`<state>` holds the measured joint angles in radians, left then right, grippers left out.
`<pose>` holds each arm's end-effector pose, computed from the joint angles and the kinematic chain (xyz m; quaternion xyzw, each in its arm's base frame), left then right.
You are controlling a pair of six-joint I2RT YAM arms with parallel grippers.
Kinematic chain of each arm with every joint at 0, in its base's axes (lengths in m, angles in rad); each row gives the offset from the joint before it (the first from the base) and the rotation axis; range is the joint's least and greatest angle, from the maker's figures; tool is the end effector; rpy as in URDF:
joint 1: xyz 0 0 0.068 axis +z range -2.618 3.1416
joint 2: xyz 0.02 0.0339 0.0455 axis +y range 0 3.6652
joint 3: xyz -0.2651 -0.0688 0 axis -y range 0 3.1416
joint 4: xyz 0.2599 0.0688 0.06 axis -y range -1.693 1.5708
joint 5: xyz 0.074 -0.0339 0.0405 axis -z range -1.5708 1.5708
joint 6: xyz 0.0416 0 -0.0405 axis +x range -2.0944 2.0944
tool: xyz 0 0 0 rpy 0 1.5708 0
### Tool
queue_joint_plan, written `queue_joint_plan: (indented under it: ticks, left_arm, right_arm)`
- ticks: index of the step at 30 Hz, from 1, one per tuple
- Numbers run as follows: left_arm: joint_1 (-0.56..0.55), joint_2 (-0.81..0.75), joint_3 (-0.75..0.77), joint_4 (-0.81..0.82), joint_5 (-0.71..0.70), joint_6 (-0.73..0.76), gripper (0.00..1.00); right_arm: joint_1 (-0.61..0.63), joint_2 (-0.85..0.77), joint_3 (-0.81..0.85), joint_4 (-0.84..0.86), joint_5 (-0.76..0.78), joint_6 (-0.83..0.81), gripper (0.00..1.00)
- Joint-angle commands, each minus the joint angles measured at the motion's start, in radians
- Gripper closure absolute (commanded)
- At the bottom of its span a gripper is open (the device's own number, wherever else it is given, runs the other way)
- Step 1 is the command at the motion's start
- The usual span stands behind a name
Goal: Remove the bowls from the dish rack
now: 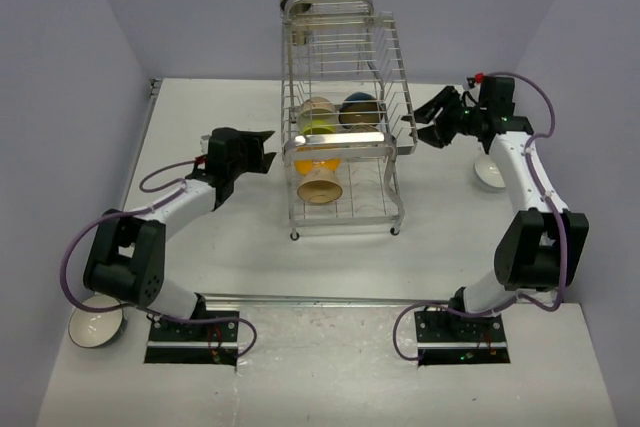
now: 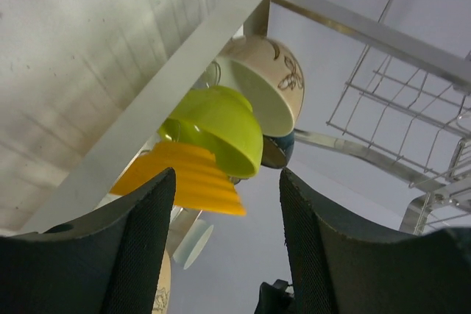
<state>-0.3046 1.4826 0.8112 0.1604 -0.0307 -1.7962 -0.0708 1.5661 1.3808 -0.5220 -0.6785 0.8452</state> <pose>0.3231 -0.1002 0.2063 -0.5911 0.6285 -0.4319 0.2628 0.3671 0.0001 0.3206 0.2538 0.8298 0.4289 0.2513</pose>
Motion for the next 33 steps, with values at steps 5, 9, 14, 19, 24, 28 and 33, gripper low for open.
queue_joint_plan:
  ticks: [5, 9, 14, 19, 24, 28, 33]
  left_arm:
    - [0.096, 0.061, 0.098, 0.048, 0.144, 0.086, 0.4]
    - [0.116, 0.071, 0.111, 0.082, 0.172, 0.072, 0.4]
    - [0.15, 0.073, 0.149, 0.076, 0.219, 0.087, 0.4]
    - [0.2, 0.058, 0.18, 0.031, 0.255, 0.138, 0.39]
    - [0.237, 0.039, 0.203, -0.036, 0.275, 0.205, 0.37]
    - [0.266, 0.024, 0.183, -0.036, 0.296, 0.215, 0.37]
    - [0.295, 0.033, 0.197, -0.039, 0.316, 0.225, 0.35]
  right_arm:
    - [0.118, -0.023, -0.189, 0.378, -0.021, 0.507, 0.46]
    - [0.222, -0.017, -0.258, 0.516, 0.117, 0.735, 0.47]
    - [0.266, 0.086, -0.181, 0.609, 0.166, 0.865, 0.48]
    - [0.266, 0.175, -0.105, 0.568, 0.212, 0.894, 0.53]
    - [0.266, 0.247, -0.117, 0.582, 0.218, 0.93, 0.53]
    - [0.266, 0.267, -0.137, 0.553, 0.266, 0.928, 0.53]
    - [0.266, 0.264, -0.141, 0.492, 0.342, 0.928, 0.53]
